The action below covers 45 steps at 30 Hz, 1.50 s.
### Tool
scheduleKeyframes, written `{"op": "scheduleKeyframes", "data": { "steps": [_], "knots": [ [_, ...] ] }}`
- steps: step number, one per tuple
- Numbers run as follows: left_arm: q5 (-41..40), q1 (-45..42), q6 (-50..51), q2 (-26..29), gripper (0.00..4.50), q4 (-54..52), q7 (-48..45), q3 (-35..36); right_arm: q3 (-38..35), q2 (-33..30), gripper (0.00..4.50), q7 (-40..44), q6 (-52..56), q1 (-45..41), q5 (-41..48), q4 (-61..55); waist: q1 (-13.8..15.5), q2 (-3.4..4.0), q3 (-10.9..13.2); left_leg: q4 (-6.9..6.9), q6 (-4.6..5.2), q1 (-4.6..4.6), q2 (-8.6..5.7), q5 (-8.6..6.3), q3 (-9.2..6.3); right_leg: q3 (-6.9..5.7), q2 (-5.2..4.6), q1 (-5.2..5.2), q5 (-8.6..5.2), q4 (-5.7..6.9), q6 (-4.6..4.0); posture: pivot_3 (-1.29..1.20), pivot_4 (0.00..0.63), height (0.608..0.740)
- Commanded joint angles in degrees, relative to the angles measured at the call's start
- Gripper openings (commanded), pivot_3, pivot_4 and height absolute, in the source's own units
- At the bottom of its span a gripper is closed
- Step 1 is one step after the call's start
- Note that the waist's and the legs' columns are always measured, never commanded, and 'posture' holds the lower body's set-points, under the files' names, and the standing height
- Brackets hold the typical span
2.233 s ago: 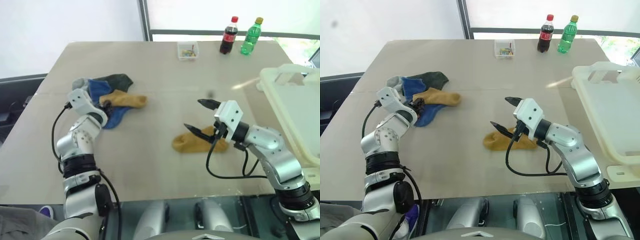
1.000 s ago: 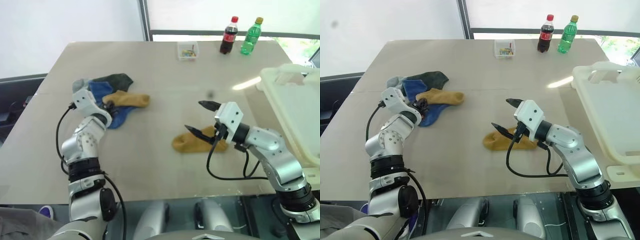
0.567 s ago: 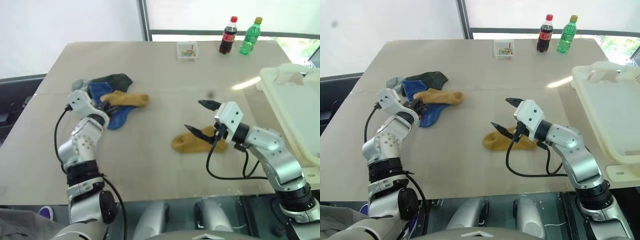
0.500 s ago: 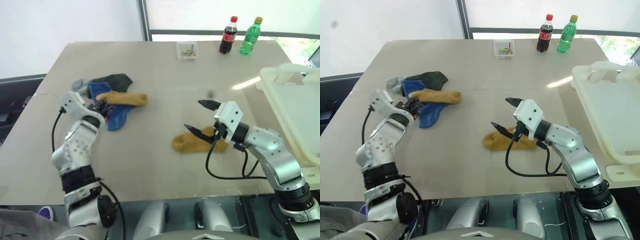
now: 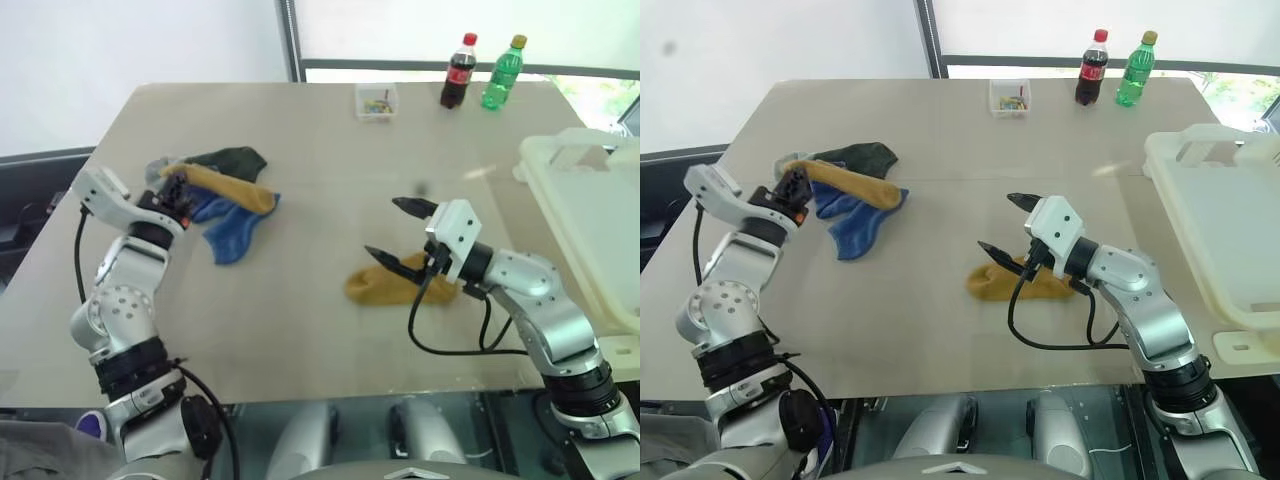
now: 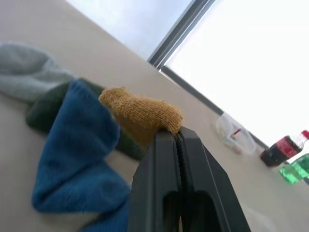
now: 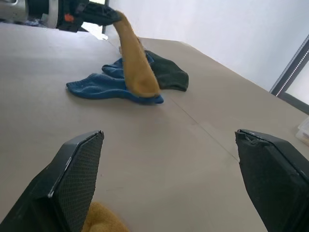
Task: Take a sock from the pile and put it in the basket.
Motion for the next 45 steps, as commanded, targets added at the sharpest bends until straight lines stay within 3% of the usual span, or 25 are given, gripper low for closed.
{"op": "scheduleKeyframes", "data": {
  "steps": [1, 6, 14, 23, 28, 32, 38, 45],
  "knots": [
    [0.1, -3.0, -1.8, 3.0, 0.01, 1.9, -1.3, 0.1, -0.9, 0.2, 4.50, -0.3, -1.3, -0.3, 0.0, -1.6, 0.0, 0.00, 0.0, 0.00, 0.00, 0.00, 0.00, 0.00, 0.00, 0.00, 0.00, 0.00, 0.00, 0.00, 0.00, 0.00, 0.150, 0.740],
    [3.2, -3.5, -1.6, 4.1, 0.01, 5.9, -1.1, -3.2, -1.1, 0.3, 4.50, -0.9, -1.3, 0.2, -0.3, -2.1, 0.0, 0.00, 0.0, 0.00, 0.00, 0.00, -0.01, 0.00, -0.01, -0.01, 0.01, 0.00, 0.00, -0.01, 0.00, 0.00, 0.150, 0.740],
    [2.4, -0.4, -2.5, 2.5, 0.01, 5.5, -0.8, -1.6, -1.3, 0.2, 4.50, -1.1, -1.3, 0.9, -0.4, -2.7, -0.1, -0.02, 0.0, -0.01, 0.00, 0.00, 0.00, 0.00, -0.01, 0.01, 0.01, -0.02, 0.00, -0.01, 0.00, 0.00, 0.150, 0.740],
    [-6.3, 6.2, -2.0, 1.2, 0.01, 3.6, 1.0, 8.2, -0.7, 0.8, 4.50, 0.2, -2.0, 0.2, -0.1, -1.0, -0.1, -0.02, 0.0, -0.02, 0.00, 0.00, 0.02, 0.00, 0.00, 0.03, 0.00, -0.02, 0.00, -0.02, 0.00, 0.00, 0.150, 0.740],
    [-15.0, 12.1, 1.3, 1.8, 0.01, 1.9, -1.8, 12.5, -0.3, 1.5, 4.50, 0.8, -2.6, -0.2, 0.0, 0.0, -0.1, -0.02, 0.0, -0.02, 0.01, 0.01, 0.03, -0.01, -0.01, 0.03, -0.01, -0.01, 0.00, -0.02, 0.00, 0.00, 0.150, 0.740],
    [-16.8, 19.7, 2.9, 5.8, 0.01, 6.3, -6.5, 15.8, 0.0, 2.2, 4.50, 1.4, -3.3, -0.8, -0.1, 1.0, -0.3, -0.02, 0.0, -0.06, 0.01, 0.03, 0.05, -0.01, 0.02, 0.06, 0.02, -0.03, -0.01, -0.02, -0.01, 0.00, 0.150, 0.740],
    [-15.5, 29.8, 7.1, 14.0, 0.01, 8.5, -17.7, 13.7, 0.3, 2.8, 4.50, 1.8, -3.9, -0.9, -0.1, 1.9, 0.1, -0.02, 0.0, -0.10, 0.08, 0.04, 0.07, -0.06, -0.01, 0.03, 0.01, -0.03, -0.02, -0.07, -0.03, 0.00, 0.150, 0.740],
    [-12.1, 39.5, 16.2, 30.0, 0.01, 6.5, -41.5, 3.2, 0.4, 3.3, 4.50, 2.4, -3.9, -0.5, -0.2, 1.8, -0.1, 0.08, 0.1, -0.21, 0.24, 0.06, 0.07, -0.17, -0.05, -0.02, -0.04, -0.03, -0.03, -0.17, -0.07, 0.00, 0.150, 0.740]
  ]
}}
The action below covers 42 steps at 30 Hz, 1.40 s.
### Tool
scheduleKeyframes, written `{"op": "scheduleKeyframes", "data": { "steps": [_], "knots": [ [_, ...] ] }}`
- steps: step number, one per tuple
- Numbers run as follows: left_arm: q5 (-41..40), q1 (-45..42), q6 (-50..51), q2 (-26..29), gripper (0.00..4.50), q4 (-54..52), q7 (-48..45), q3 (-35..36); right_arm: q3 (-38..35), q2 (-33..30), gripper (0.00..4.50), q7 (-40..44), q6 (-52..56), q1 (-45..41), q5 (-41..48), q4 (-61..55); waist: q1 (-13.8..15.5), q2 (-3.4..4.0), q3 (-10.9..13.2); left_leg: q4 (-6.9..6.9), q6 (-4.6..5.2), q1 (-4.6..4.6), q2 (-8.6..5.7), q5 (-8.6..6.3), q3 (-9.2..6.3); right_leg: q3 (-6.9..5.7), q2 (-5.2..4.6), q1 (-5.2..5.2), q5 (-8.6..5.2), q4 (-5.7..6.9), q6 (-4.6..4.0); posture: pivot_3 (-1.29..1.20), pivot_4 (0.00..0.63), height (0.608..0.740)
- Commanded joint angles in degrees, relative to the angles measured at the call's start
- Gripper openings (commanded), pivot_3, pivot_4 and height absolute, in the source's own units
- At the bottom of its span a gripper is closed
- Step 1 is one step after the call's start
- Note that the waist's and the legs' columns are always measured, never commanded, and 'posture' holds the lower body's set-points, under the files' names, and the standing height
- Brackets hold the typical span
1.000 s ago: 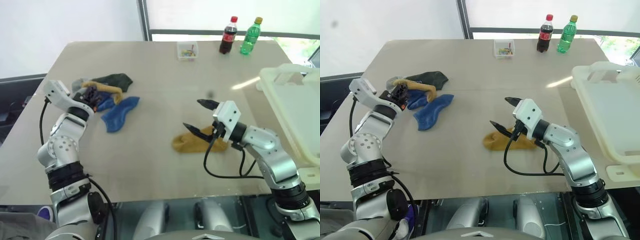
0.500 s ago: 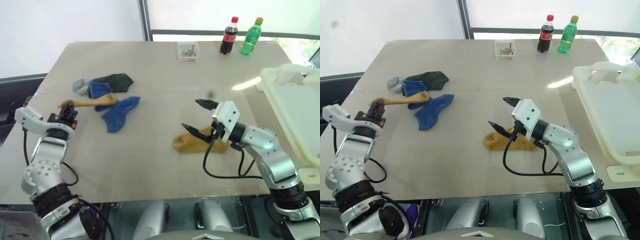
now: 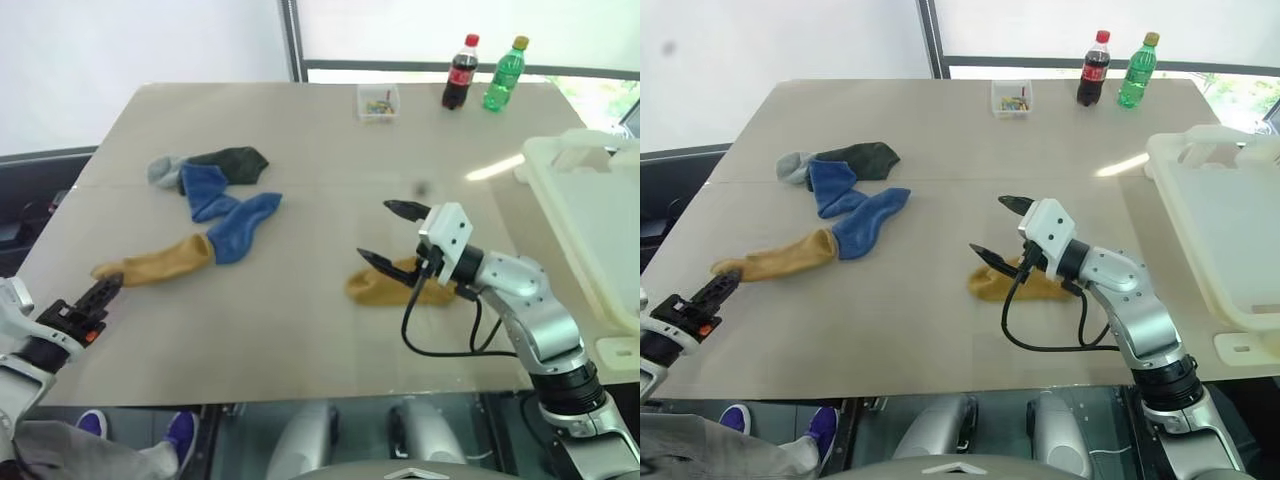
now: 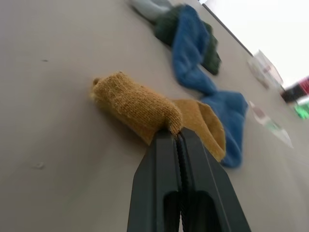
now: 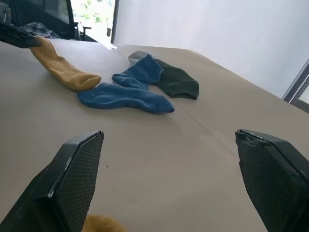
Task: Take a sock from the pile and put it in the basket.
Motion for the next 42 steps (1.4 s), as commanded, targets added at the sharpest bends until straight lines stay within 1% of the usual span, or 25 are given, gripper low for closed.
{"op": "scheduleKeyframes", "data": {
  "steps": [1, 3, 7, 8, 12, 14, 16, 21, 24, 29, 34, 36, 38, 40, 42],
  "knots": [
    [2.1, 2.7, 5.0, 6.5, 0.01, -3.0, -11.5, -7.1, -0.1, 0.1, 4.50, 0.3, -1.4, -0.1, 0.3, -1.1, -0.1, 0.08, 0.0, -0.04, 0.00, 0.02, 0.00, 0.00, 0.03, 0.03, -0.01, 0.00, 0.00, -0.01, -0.01, 0.00, 0.150, 0.740],
    [4.2, 3.8, 5.3, 8.0, 0.01, -4.9, -15.5, -12.7, -0.1, 0.1, 4.50, 0.1, -1.2, 0.2, 0.3, -1.5, -0.1, 0.32, 0.1, -0.19, 0.00, 0.04, -0.01, 0.00, 0.06, 0.06, -0.04, 0.00, 0.01, -0.13, -0.02, 0.00, 0.150, 0.740],
    [9.2, 5.3, 3.4, 8.6, 0.01, -10.8, -20.8, -23.3, -0.6, -0.2, 4.50, -0.8, -0.5, 1.3, 0.0, -2.9, -0.2, 0.30, 0.1, -0.62, -0.06, 0.06, 0.02, 0.04, 0.09, 0.10, -0.03, -0.03, 0.04, -0.45, -0.04, 0.00, 0.150, 0.740],
    [9.2, 4.2, 3.8, 7.6, 0.01, -11.9, -20.5, -24.9, -0.7, -0.4, 4.50, -1.0, -0.3, 1.7, 0.0, -3.4, -0.2, 0.33, 0.1, -0.72, -0.24, 0.06, 0.03, 0.15, 0.09, 0.09, -0.02, -0.03, 0.05, -0.56, -0.06, 0.00, 0.150, 0.740],
    [7.9, -1.2, 5.6, 3.7, 0.01, -16.2, -18.8, -29.3, -1.8, -1.4, 4.50, -2.0, 0.9, 3.4, -0.1, -5.8, 0.2, 0.40, 0.1, -0.84, -0.24, -0.02, 0.01, 0.15, 0.09, 0.09, -0.05, -0.06, 0.04, -0.69, -0.06, 0.00, 0.150, 0.740],
    [7.7, -5.3, 6.9, 1.4, 0.01, -17.5, -17.3, -31.7, -2.3, -1.9, 4.50, -2.6, 1.7, 4.3, -0.2, -7.0, 0.1, 0.37, 0.1, -0.80, -0.24, -0.05, 0.01, 0.15, 0.10, 0.10, -0.05, -0.08, 0.05, -0.69, -0.05, 0.00, 0.150, 0.740],
    [7.8, -9.4, 8.0, -0.9, 0.01, -18.1, -16.3, -34.6, -2.8, -2.3, 4.50, -3.3, 2.5, 5.0, -0.1, -8.3, 0.1, 0.37, 0.1, -0.76, -0.22, -0.04, 0.01, 0.15, 0.08, 0.08, -0.03, -0.07, 0.06, -0.64, -0.04, 0.00, 0.150, 0.740],
    [9.9, -17.9, 8.1, -4.5, 0.01, -18.2, -16.5, -41.2, -3.6, -3.0, 4.50, -4.7, 4.4, 5.9, 0.0, -10.7, -0.2, 0.37, 0.1, -0.70, -0.24, -0.01, 0.03, 0.17, 0.09, 0.09, 0.03, -0.07, 0.07, -0.53, -0.03, 0.00, 0.150, 0.740],
    [10.0, -23.1, 8.1, -7.3, 0.01, -17.0, -15.6, -42.5, -4.3, -3.5, 4.50, -5.2, 5.5, 6.6, 0.2, -12.3, -0.1, 0.36, 0.1, -0.69, -0.24, -0.02, 0.03, 0.17, 0.07, 0.06, 0.05, -0.07, 0.07, -0.55, -0.03, 0.00, 0.150, 0.740],
    [11.3, -29.5, 6.9, -12.5, 0.01, -14.1, -10.9, -41.2, -5.4, -3.7, 4.50, -6.5, 7.2, 7.5, 0.7, -14.4, -0.1, 0.36, 0.1, -0.65, -0.24, -0.03, 0.01, 0.18, 0.10, 0.08, 0.05, -0.07, 0.07, -0.54, -0.03, 0.00, 0.150, 0.740],
    [9.1, -32.2, 8.4, -15.8, 0.01, -12.7, -7.8, -38.1, -5.7, -3.7, 4.50, -7.5, 8.0, 7.9, 0.8, -15.4, -0.2, 0.35, 0.1, -0.60, -0.24, -0.04, 0.01, 0.18, 0.10, 0.07, 0.06, -0.06, 0.07, -0.52, -0.02, 0.00, 0.150, 0.740],
    [7.9, -33.1, 9.6, -15.1, 0.01, -11.4, -7.2, -35.5, -5.8, -3.7, 4.50, -7.7, 8.0, 7.9, 0.8, -15.5, -0.2, 0.35, 0.1, -0.60, -0.25, -0.03, 0.01, 0.18, 0.10, 0.08, 0.07, -0.07, 0.07, -0.52, -0.02, 0.00, 0.150, 0.740],
    [8.7, -34.4, 10.2, -12.8, 0.01, -9.4, -7.6, -34.2, -5.9, -3.7, 4.50, -7.8, 8.0, 8.0, 0.8, -15.5, -0.2, 0.34, 0.1, -0.60, -0.25, -0.03, 0.03, 0.19, 0.09, 0.07, 0.10, -0.07, 0.07, -0.49, -0.02, 0.00, 0.150, 0.740],
    [12.4, -35.8, 7.9, -9.1, 0.01, -6.4, -9.7, -35.5, -5.8, -3.5, 4.50, -8.0, 7.8, 7.9, 0.9, -15.3, -0.2, 0.34, 0.1, -0.58, -0.27, -0.03, 0.04, 0.20, 0.08, 0.05, 0.12, -0.07, 0.07, -0.47, -0.02, 0.00, 0.150, 0.740],
    [14.9, -38.2, 6.2, -6.7, 0.01, -2.5, -11.2, -36.2, -5.5, -3.3, 4.50, -8.2, 7.6, 7.8, 0.8, -15.0, -0.2, 0.34, 0.1, -0.58, -0.29, -0.01, 0.03, 0.21, 0.08, 0.05, 0.13, -0.07, 0.07, -0.44, -0.02, 0.00, 0.150, 0.740]
  ]
}}
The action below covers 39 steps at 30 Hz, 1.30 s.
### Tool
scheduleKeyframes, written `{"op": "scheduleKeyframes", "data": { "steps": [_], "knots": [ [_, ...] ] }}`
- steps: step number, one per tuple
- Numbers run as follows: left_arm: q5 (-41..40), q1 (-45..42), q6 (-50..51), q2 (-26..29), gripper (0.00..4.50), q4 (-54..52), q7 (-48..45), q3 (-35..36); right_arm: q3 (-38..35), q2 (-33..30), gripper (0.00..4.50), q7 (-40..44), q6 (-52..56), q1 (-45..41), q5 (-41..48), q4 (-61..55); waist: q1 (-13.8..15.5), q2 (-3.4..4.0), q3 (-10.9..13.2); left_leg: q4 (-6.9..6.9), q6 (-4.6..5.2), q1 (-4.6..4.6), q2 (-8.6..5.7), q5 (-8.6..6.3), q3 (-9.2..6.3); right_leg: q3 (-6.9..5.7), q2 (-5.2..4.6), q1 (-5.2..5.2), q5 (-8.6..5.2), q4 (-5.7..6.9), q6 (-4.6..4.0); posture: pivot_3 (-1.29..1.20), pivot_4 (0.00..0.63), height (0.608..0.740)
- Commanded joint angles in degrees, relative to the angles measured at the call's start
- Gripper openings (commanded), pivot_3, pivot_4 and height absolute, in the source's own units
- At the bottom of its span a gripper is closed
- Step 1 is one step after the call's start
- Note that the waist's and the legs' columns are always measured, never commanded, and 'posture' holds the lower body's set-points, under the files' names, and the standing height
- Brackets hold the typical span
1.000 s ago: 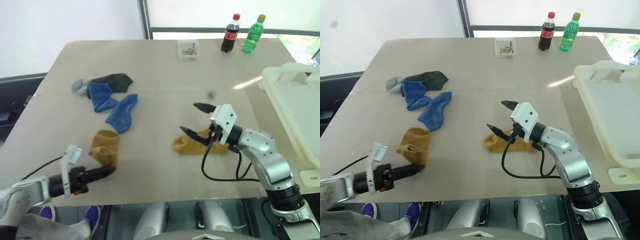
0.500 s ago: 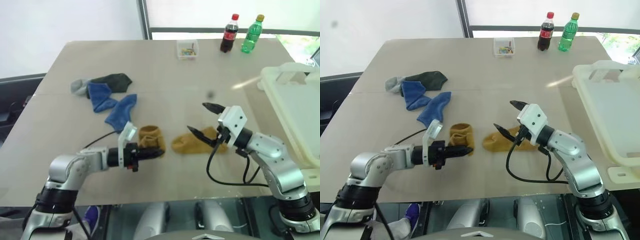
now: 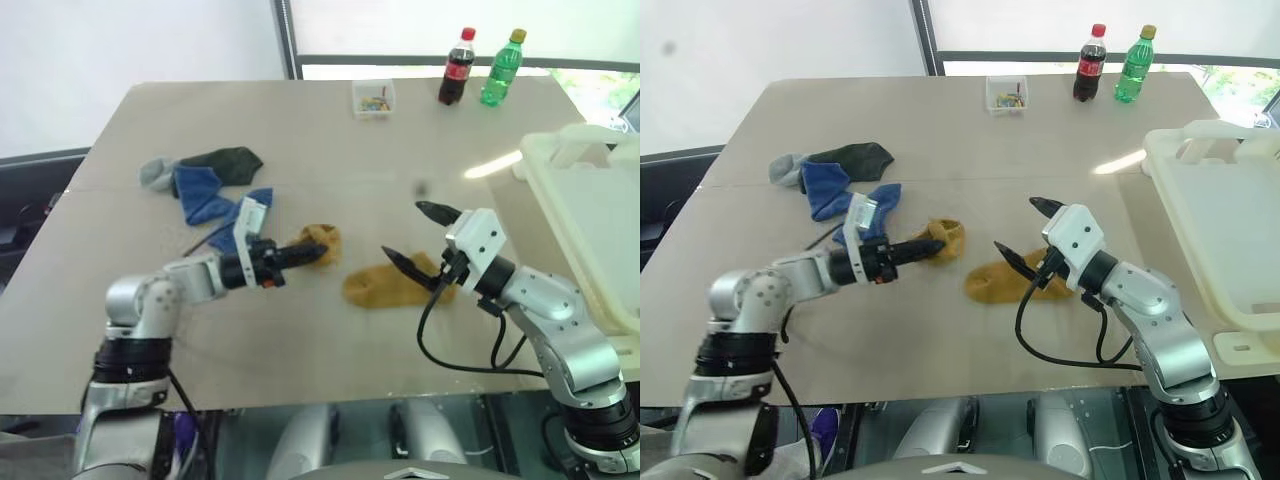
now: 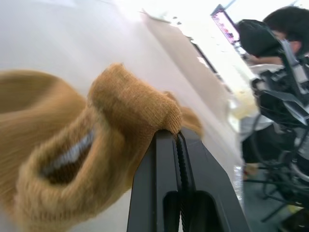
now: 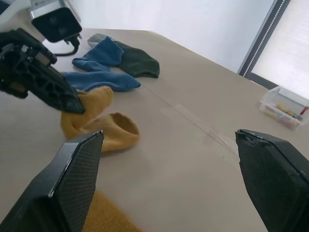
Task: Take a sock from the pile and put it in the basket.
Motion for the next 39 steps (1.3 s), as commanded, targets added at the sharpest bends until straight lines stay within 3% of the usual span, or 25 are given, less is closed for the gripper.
{"op": "scheduleKeyframes", "data": {
  "steps": [1, 8, 12, 18, 25, 30, 32, 36, 39],
  "knots": [
    [3.9, -4.6, -3.2, 3.4, 0.01, 5.4, -3.0, 0.2, -0.5, 0.4, 4.50, -0.5, -0.7, -0.2, 0.7, -2.1, 0.1, 0.00, 0.0, 0.00, 0.00, 0.00, 0.00, 0.00, 0.00, 0.00, 0.00, 0.00, 0.00, 0.00, 0.00, 0.00, 0.150, 0.740],
    [9.7, -14.2, -5.8, 8.4, 0.01, 9.1, -9.5, -3.4, -0.5, 0.8, 4.50, -0.6, -1.2, -0.4, 0.4, -1.7, 0.2, -0.03, 0.0, 0.09, 0.00, -0.09, -0.06, 0.00, -0.05, -0.08, -0.04, 0.03, 0.00, -0.08, 0.00, 0.00, 0.150, 0.740],
    [12.4, -21.0, -5.2, 5.6, 0.01, 6.5, -8.8, -8.1, -0.6, 0.9, 4.50, -1.1, -1.3, 0.2, 0.1, -2.2, 0.2, -0.03, 0.0, 0.10, 0.00, -0.11, -0.06, 0.01, -0.05, -0.08, -0.01, 0.03, 0.00, -0.06, 0.00, 0.00, 0.150, 0.740],
    [11.5, -24.6, -3.7, 0.9, 0.01, 9.7, -5.2, -3.3, -1.9, 0.3, 4.50, -2.1, -0.6, 1.4, 0.2, -3.9, -0.4, -0.05, 0.0, 0.36, 0.01, -0.14, -0.04, 0.00, -0.02, 0.04, 0.05, 0.04, 0.00, 0.04, 0.01, 0.00, 0.150, 0.740],
    [14.5, -27.1, -6.6, 6.9, 0.01, 13.8, -8.5, -2.3, -2.0, -0.3, 4.50, -2.6, -0.9, 2.9, 0.0, -4.5, -1.4, -0.09, 0.1, 0.62, 0.01, -0.15, 0.04, 0.00, 0.14, 0.32, 0.21, -0.30, -0.02, 0.77, 0.00, 0.00, 0.150, 0.740],
    [21.7, -34.5, -10.7, 11.4, 0.01, 18.7, -17.8, -11.3, -2.0, -0.6, 4.50, -2.7, -0.8, 2.7, 0.0, -4.4, -1.0, -0.22, 0.1, 0.81, 0.02, -0.17, -0.03, 0.00, 0.12, 0.14, 0.30, -0.24, -0.01, 0.82, 0.02, 0.00, 0.150, 0.740],
    [26.2, -36.3, -15.4, 9.6, 0.01, 19.2, -21.1, -17.1, -2.2, -0.6, 4.50, -2.9, -0.6, 2.6, 0.0, -4.6, -0.6, -0.19, 0.1, 0.81, 0.02, -0.17, -0.09, 0.00, 0.13, 0.08, 0.32, -0.20, -0.01, 0.80, 0.02, 0.00, 0.150, 0.740],
    [28.5, -36.1, -16.5, -2.5, 0.01, 20.3, -19.4, -22.2, -2.5, -0.9, 4.50, -3.6, -0.1, 3.4, -0.4, -5.5, 0.8, -0.23, 0.1, 0.85, 0.02, -0.17, -0.13, -0.01, 0.05, 0.09, 0.26, -0.11, -0.02, 0.74, 0.02, 0.00, 0.150, 0.740],
    [32.7, -31.3, -20.0, -12.7, 0.01, 22.7, -16.2, -27.7, -3.0, -1.0, 4.50, -4.8, 1.2, 4.8, -0.7, -7.8, 0.6, -0.24, 0.1, 0.90, 0.06, -0.27, -0.13, -0.03, 0.03, 0.17, 0.14, -0.13, -0.02, 0.71, 0.02, 0.00, 0.150, 0.740]
  ]
}}
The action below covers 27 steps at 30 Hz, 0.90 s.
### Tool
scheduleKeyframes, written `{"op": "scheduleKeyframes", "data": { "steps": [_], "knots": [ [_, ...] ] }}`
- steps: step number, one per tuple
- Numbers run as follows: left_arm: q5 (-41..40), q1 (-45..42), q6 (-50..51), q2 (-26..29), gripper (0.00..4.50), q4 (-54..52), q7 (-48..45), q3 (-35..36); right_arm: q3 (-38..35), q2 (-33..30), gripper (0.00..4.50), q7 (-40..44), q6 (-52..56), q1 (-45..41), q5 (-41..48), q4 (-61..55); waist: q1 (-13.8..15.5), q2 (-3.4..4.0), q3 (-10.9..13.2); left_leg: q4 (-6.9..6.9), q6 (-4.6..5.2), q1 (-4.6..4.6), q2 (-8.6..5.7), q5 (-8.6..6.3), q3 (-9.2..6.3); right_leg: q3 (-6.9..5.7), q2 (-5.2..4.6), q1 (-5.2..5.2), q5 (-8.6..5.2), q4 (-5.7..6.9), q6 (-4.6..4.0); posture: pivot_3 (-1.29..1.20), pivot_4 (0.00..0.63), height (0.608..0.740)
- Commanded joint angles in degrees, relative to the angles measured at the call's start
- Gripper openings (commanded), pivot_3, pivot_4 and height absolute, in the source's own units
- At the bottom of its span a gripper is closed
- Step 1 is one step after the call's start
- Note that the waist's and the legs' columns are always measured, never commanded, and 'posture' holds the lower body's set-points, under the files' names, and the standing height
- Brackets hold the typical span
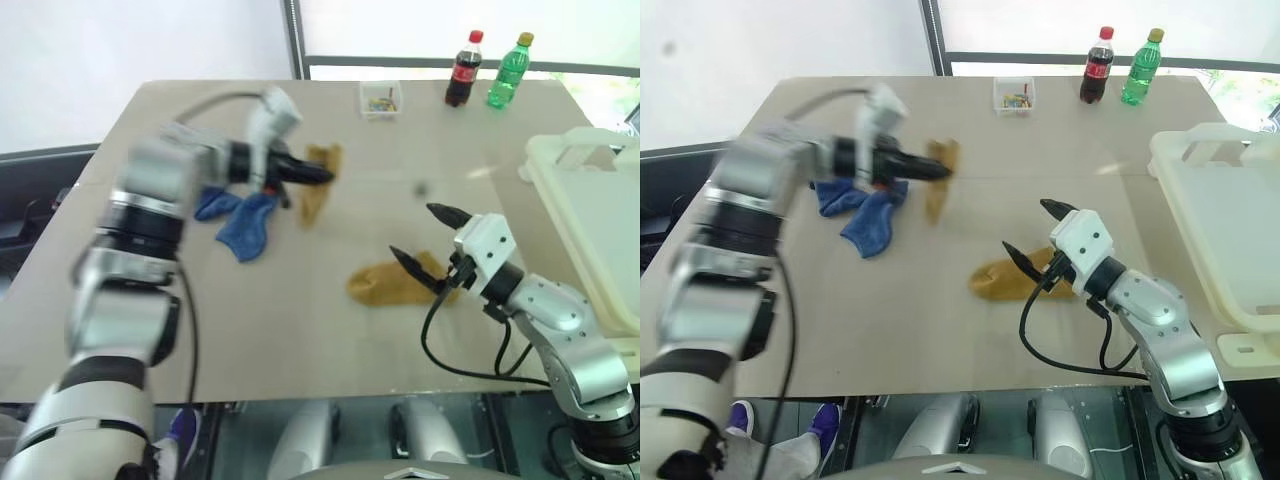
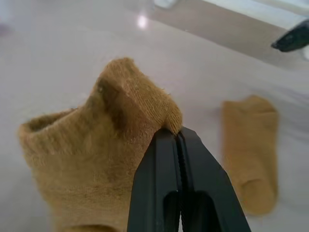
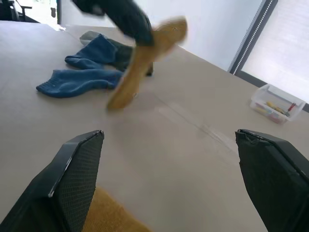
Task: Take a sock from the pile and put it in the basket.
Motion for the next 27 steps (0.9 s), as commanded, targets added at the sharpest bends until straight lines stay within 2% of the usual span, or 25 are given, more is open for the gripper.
{"op": "scheduleKeyframes", "data": {
  "steps": [1, 4, 6, 7, 8, 12, 17, 21, 27],
  "knots": [
    [5.2, 3.6, -5.6, -8.0, 0.01, 4.1, 4.9, -5.0, -2.0, -0.4, 4.50, -1.7, 1.2, 1.6, -0.1, -4.8, -0.6, -0.03, 0.0, 0.00, 0.01, -0.04, 0.01, 0.00, 0.01, 0.03, -0.04, -0.03, 0.00, -0.01, 0.00, 0.00, 0.150, 0.740],
    [7.3, 4.2, -9.1, -13.5, 0.01, 10.0, 9.8, -3.9, -2.4, -0.7, 4.50, -2.5, 2.3, 3.1, -0.4, -6.7, -1.4, -0.12, 0.1, -0.06, 0.01, -0.10, 0.04, 0.00, 0.08, 0.22, 0.08, -0.31, 0.00, 0.08, 0.00, 0.00, 0.150, 0.740],
    [5.5, 4.0, -9.6, -15.6, 0.01, 11.5, 9.8, -1.1, -2.6, -1.0, 4.50, -3.0, 4.3, 3.9, -0.2, -7.6, -1.8, -0.12, 0.1, -0.07, 0.00, -0.17, 0.06, 0.00, 0.07, 0.33, 0.15, -0.49, 0.01, 0.23, 0.01, 0.00, 0.150, 0.740],
    [4.9, 4.4, -10.1, -15.9, 0.46, 10.9, 10.0, -0.1, -2.6, -1.0, 4.50, -3.2, 4.9, 4.2, -0.1, -7.9, -2.0, -0.12, 0.1, -0.06, 0.00, -0.17, 0.08, 0.00, 0.07, 0.35, 0.16, -0.49, 0.01, 0.23, 0.01, 0.00, 0.150, 0.740],
    [4.4, 4.8, -10.6, -16.1, 0.58, 10.2, 10.8, 1.3, -2.6, -1.0, 4.50, -3.3, 5.7, 4.1, 0.2, -8.0, -2.1, -0.11, 0.1, -0.06, 0.00, -0.09, 0.09, 0.00, 0.09, 0.39, 0.17, -0.47, 0.01, 0.28, 0.01, 0.00, 0.150, 0.740],
    [0.0, 7.8, -8.8, -15.2, 2.38, 3.0, 13.3, 9.5, -2.8, -0.6, 4.50, -3.3, 8.9, 2.7, 1.9, -7.7, -2.2, -0.11, 0.1, -0.04, 0.01, -0.04, 0.09, 0.00, 0.12, 0.39, 0.17, -0.42, 0.01, 0.29, 0.02, 0.00, 0.150, 0.740],
    [-6.8, 14.0, 1.4, -11.0, 2.38, -10.0, 14.8, 16.5, -3.2, 0.4, 4.50, -3.3, 13.9, -3.2, 4.7, -3.9, -2.2, -0.11, 0.1, -0.06, -0.01, -0.05, 0.11, 0.00, 0.10, 0.56, 0.16, -0.45, 0.02, 0.25, 0.01, 0.00, 0.150, 0.740],
    [-0.8, 19.9, -2.2, -10.0, 2.38, -10.4, 21.3, 14.6, 0.9, -1.3, 4.50, -2.1, 12.7, -7.5, 1.0, 4.4, -1.6, -0.07, 0.0, -0.06, -0.01, 0.04, 0.05, 0.00, 0.07, 0.52, 0.11, -0.31, 0.02, 0.20, 0.01, 0.00, 0.150, 0.740],
    [5.3, 25.6, -6.2, -12.9, 2.38, -9.7, 30.4, 12.2, 7.2, 0.0, 4.50, -2.0, 10.6, -16.3, -4.3, 17.2, -0.6, -0.08, 0.0, -0.04, -0.01, 0.08, 0.00, 0.00, 0.06, 0.50, 0.08, -0.28, 0.03, 0.17, 0.02, 0.00, 0.150, 0.740]
  ]
}}
